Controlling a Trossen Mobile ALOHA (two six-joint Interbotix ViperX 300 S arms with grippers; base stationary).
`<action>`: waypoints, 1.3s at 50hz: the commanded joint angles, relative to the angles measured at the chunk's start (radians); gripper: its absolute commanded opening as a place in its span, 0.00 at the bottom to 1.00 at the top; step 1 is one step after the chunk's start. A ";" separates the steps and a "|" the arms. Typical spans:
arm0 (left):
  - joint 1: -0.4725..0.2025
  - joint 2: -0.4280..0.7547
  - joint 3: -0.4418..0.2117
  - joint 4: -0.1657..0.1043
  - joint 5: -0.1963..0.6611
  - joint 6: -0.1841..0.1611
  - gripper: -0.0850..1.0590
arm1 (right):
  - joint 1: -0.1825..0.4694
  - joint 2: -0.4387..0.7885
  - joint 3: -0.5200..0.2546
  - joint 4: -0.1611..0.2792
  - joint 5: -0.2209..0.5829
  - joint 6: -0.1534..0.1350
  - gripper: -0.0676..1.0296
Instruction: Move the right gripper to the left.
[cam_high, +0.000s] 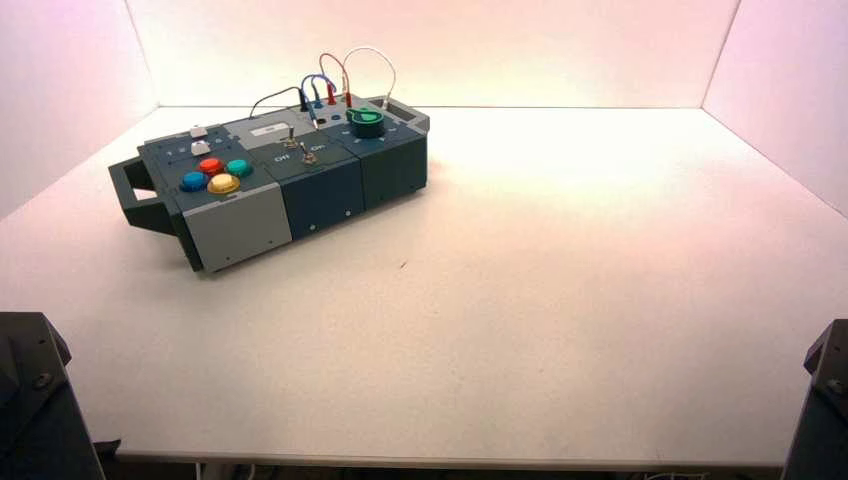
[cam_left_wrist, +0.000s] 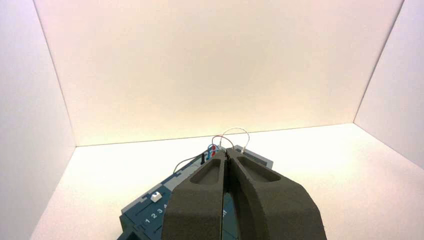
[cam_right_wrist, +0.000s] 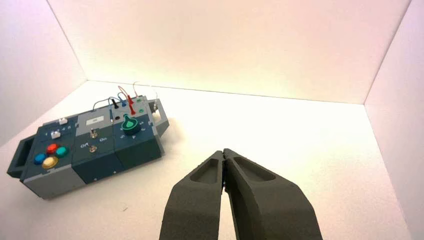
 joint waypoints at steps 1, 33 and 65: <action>0.008 0.018 -0.017 -0.002 -0.011 -0.002 0.05 | 0.002 0.020 -0.012 0.000 -0.015 -0.003 0.04; 0.008 0.063 -0.017 -0.002 -0.012 -0.002 0.05 | 0.002 0.025 -0.011 0.005 -0.020 -0.005 0.04; 0.008 0.083 -0.018 -0.002 -0.012 0.000 0.05 | 0.003 0.021 -0.018 0.002 -0.018 -0.012 0.04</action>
